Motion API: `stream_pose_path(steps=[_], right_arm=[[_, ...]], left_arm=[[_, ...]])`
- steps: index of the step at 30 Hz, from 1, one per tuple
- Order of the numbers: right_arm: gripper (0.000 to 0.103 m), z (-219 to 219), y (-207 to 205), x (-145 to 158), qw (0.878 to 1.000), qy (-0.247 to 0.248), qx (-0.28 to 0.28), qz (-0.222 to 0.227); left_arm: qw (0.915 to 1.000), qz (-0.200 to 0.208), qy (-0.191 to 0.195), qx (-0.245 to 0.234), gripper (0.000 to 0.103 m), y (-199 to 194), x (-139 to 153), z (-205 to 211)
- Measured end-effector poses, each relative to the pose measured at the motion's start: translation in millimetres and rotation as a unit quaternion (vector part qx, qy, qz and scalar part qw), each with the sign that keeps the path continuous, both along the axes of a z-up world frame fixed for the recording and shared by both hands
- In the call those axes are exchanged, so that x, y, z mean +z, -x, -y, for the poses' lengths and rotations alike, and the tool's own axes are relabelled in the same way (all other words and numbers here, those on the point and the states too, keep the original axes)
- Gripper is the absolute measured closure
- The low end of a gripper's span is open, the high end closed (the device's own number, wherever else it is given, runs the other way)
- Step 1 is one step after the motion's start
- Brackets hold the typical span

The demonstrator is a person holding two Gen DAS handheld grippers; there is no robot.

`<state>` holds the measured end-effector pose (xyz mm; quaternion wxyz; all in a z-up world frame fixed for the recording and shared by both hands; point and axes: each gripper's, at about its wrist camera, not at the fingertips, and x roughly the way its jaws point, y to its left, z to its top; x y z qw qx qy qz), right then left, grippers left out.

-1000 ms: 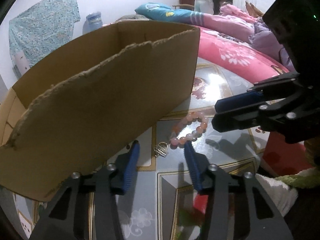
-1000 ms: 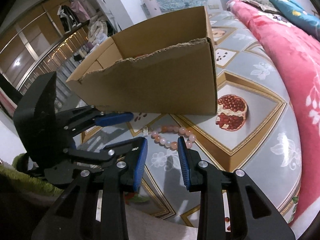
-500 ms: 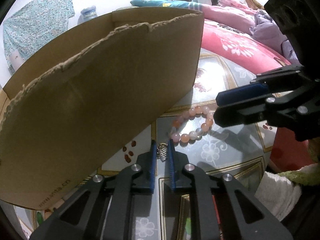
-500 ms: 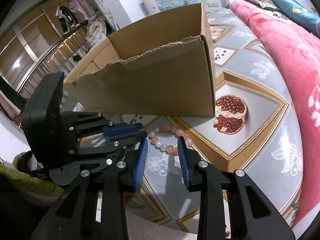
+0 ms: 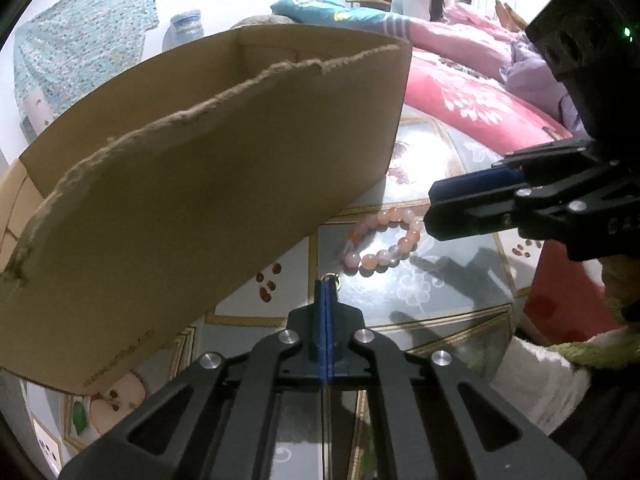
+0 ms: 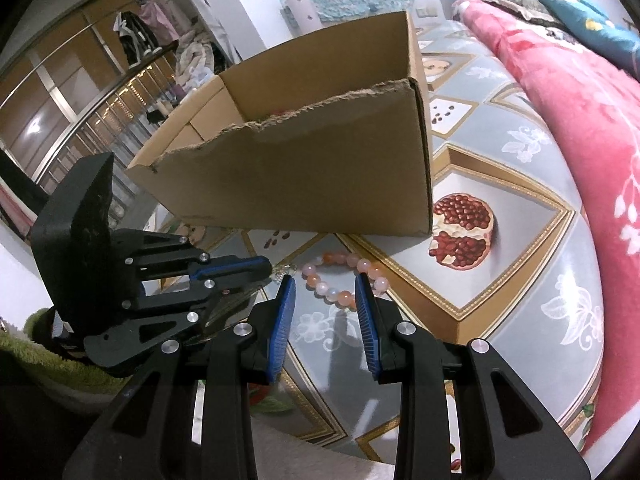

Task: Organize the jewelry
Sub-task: 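Bring both open tools back to the table beside the pink bead bracelet, then grasp a small silver charm with the left tool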

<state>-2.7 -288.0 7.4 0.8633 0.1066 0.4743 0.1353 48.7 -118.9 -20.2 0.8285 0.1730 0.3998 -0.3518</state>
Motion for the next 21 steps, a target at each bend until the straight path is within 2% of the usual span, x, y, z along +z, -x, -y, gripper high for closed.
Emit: stream_pose_path(steps=[8,10,11,12,17,20,21], right_arm=[[0.073,-7,1,2,1.0,0.001,0.007,0.002],[0.073,-8,1,3,1.0,0.002,0.007,0.002],[0.073,-9,1,3,1.0,0.002,0.007,0.003],[0.073,-9,1,3,1.0,0.003,0.007,0.003],[0.073,-9,1,3,1.0,0.005,0.003,0.002],[0.073,-9,2,4,1.0,0.006,0.002,0.003],[0.073,-9,2,4,1.0,0.006,0.002,0.003]], left_arm=[[0.9999,-0.008,0.008,0.003,0.1,3,5,-1],[0.9999,-0.016,0.0,0.003,0.087,1,2,3],[0.9999,-0.014,-0.005,0.005,0.077,0,1,4],[0.9999,-0.011,-0.006,0.005,0.075,0,0,6],[0.9997,-0.011,-0.016,0.011,0.077,-3,-9,11],[0.9997,-0.006,-0.021,0.011,0.098,-3,-9,11],[0.9997,-0.007,-0.019,0.012,0.099,-3,-9,10]])
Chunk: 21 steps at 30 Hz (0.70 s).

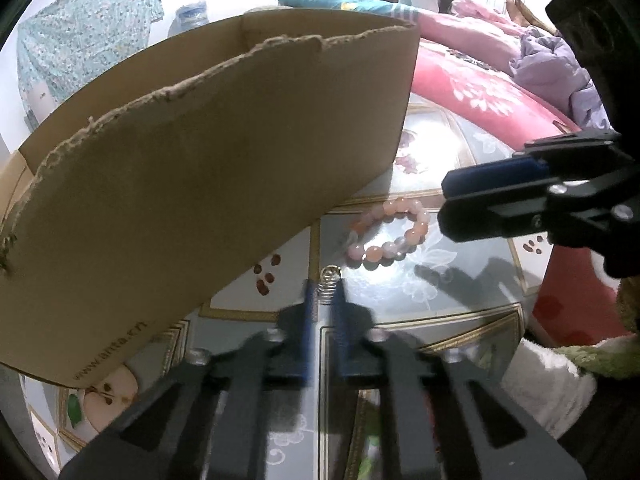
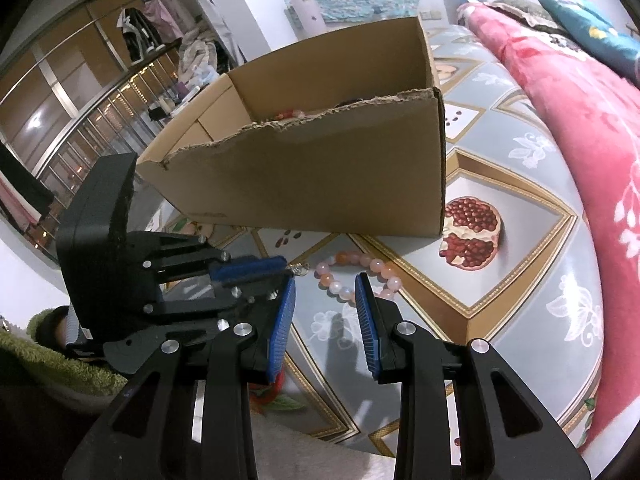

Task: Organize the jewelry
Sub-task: 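Grasp a small silver charm with the left tool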

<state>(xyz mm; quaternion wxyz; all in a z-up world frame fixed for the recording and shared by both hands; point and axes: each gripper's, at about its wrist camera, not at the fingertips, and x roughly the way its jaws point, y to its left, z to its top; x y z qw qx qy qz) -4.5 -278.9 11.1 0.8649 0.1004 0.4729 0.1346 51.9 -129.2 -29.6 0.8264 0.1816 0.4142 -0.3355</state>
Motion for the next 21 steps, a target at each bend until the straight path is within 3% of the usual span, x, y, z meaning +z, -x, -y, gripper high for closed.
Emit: stream_pose_path(steps=[9,16,21], right_arm=[[0.073,-2,-1,1,1.0,-0.001,0.004,-0.003],[0.073,-17,-1,-2,0.999,-0.011,0.037,0.0],[0.073,-46,-1,-14,0.997,0.034,0.074,0.001]], left_arm=[[0.9998,-0.007,0.015,0.01,0.099,4,3,-13],[0.9988,-0.008,0.015,0.046,0.099,4,8,-36],[0.9966,-0.008,0.021,0.08,0.099,3,14,-53]])
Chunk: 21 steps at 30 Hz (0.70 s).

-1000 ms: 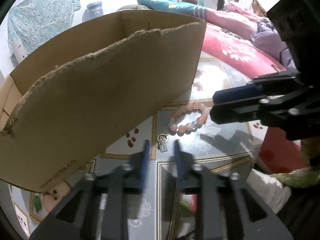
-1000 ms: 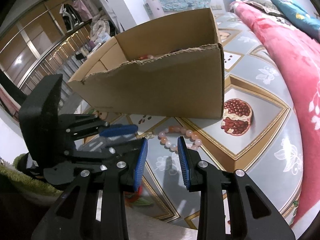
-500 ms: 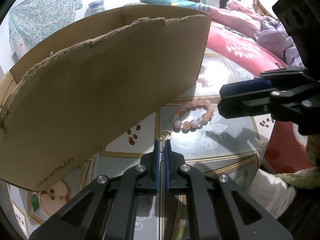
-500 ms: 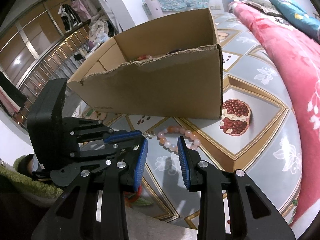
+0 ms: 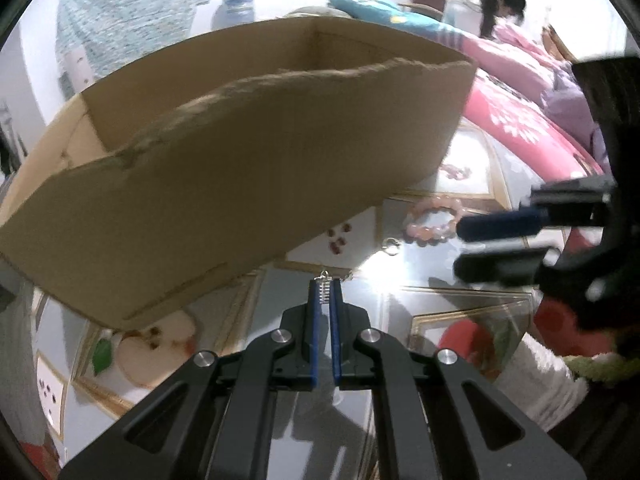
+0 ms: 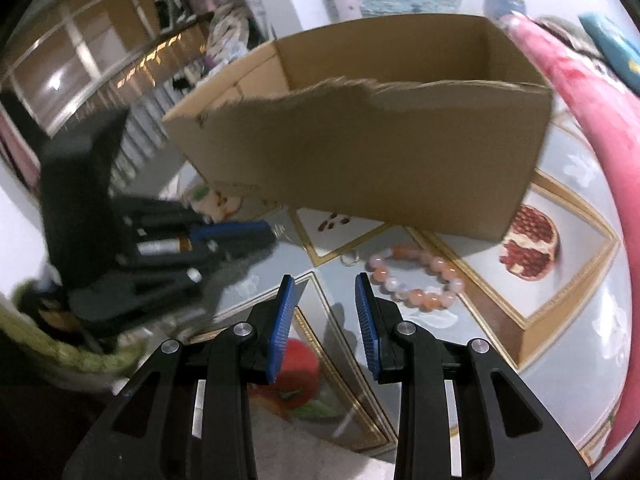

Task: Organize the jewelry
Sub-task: 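Grasp a small silver charm with the left tool, then grasp a small ring with the right tool while the left tool holds the silver charm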

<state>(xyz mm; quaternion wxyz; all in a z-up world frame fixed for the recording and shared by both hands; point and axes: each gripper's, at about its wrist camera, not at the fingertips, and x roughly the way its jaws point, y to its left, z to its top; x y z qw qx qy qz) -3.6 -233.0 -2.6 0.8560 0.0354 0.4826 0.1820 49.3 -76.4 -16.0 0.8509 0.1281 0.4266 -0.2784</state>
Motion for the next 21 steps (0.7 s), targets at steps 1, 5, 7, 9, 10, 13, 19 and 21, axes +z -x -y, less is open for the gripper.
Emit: stream_pose_path(steps=[1,5,7,9,10,13,19,21], right_arm=[[0.073,-5,-1,-2,1.0,0.012,0.001,0.004],[0.073,-16,-8,-8,0.998,0.056,0.001,0.022],[0.074,-19,-11,-11,0.997,0.074,0.0,0.028],[0.077,-23,-14,-15,0.995,0.094,-0.003,0.032],[0.079,-23,-16,-17,0.995,0.097,-0.004,0.032],[0.082,-24,-20,-21,0.995,0.1,-0.01,0.03],[0.084,-25,-22,-25,0.994,0.098,-0.038,0.027],[0.084,-25,-21,-25,0.994,0.098,-0.046,0.03]], left_arm=[[1.0,0.0,0.002,0.004,0.099,0,1,-4],[0.9999,-0.001,0.004,0.011,0.099,0,1,-13],[0.9999,-0.004,0.004,0.012,0.099,0,0,-14],[0.9999,-0.005,0.006,0.012,0.099,0,-1,-15],[0.9999,-0.006,0.007,0.011,0.099,0,-1,-16],[0.9999,-0.007,0.01,0.01,0.099,0,-2,-16],[0.9998,-0.011,0.014,0.011,0.099,-4,-4,-17],[0.9997,-0.014,0.015,0.013,0.099,-6,-5,-20]])
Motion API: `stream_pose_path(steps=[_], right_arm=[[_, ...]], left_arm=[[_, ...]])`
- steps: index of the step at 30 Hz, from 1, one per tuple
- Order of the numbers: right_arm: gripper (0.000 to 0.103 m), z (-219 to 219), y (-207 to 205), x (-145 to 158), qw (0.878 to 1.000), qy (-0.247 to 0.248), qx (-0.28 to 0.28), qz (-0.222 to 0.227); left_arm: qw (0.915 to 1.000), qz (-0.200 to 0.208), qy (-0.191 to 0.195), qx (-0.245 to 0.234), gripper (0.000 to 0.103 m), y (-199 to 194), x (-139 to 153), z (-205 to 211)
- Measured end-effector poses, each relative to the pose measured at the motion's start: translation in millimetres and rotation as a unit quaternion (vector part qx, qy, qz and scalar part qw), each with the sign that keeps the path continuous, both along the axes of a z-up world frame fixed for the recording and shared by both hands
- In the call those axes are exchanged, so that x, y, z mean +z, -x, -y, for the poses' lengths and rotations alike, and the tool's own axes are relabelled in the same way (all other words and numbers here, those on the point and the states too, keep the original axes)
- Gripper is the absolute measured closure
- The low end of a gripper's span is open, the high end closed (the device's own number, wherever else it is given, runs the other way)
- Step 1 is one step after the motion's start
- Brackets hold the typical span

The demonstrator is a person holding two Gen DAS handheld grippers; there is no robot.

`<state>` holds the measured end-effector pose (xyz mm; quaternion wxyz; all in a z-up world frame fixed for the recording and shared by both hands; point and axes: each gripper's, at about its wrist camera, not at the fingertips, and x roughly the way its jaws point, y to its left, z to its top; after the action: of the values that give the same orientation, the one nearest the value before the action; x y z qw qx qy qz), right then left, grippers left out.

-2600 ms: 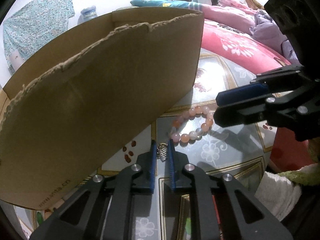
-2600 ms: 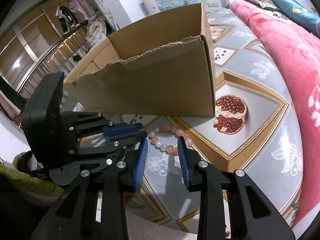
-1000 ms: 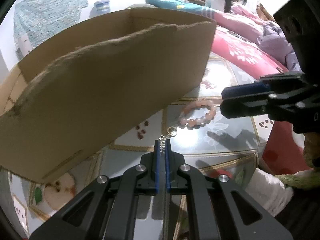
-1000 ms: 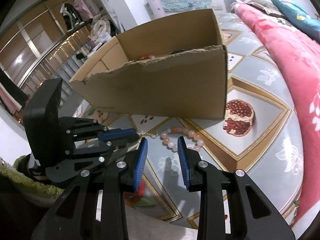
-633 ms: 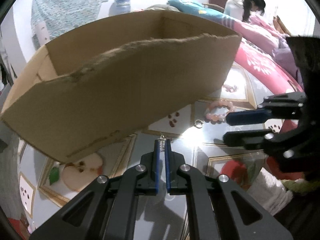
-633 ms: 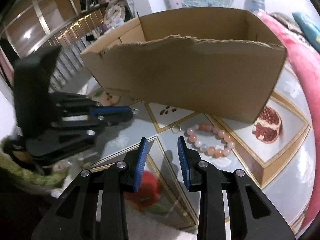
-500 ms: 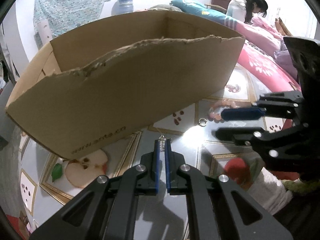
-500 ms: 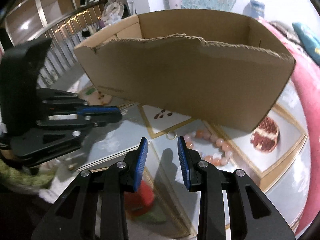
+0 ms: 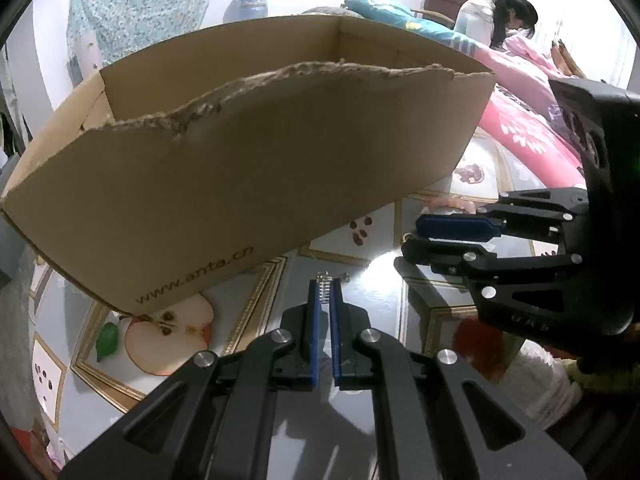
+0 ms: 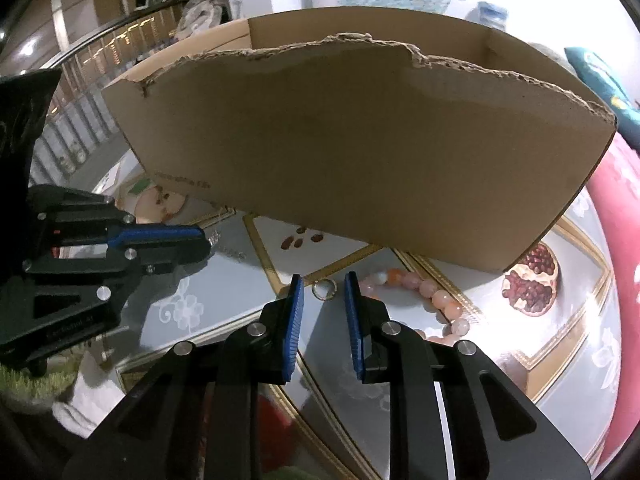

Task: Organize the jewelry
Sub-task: 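Grasp a small ring with the right tool while the left tool holds the silver charm, then carry both held charms over the box and open both tools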

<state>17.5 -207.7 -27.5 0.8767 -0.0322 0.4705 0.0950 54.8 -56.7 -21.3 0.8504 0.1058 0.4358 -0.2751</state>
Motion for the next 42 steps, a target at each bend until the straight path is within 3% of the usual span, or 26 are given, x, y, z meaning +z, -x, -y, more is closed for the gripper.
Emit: stream_pose_path(steps=[12,17,26,35,42], right_arm=[[0.084,-15,18,-7,0.999,0.018,-0.018,0.035],[0.092,-18,19,-9,0.999,0.019,-0.019,0.041],[0.093,-19,20,-13,0.999,0.015,-0.019,0.044],[0.093,-9,17,2,0.999,0.008,-0.021,0.04],[0.093,-5,26,29,0.997,0.001,-0.009,0.075]], left_arm=[[0.9999,-0.009,0.005,0.003,0.099,-2,-3,0],[0.9999,-0.009,0.004,0.004,0.099,-2,-4,-1],[0.9999,-0.008,0.004,0.006,0.099,-3,-4,-1],[1.0,0.002,0.005,0.005,0.099,1,3,-1],[0.9994,0.022,0.026,-0.011,0.099,11,31,-5]])
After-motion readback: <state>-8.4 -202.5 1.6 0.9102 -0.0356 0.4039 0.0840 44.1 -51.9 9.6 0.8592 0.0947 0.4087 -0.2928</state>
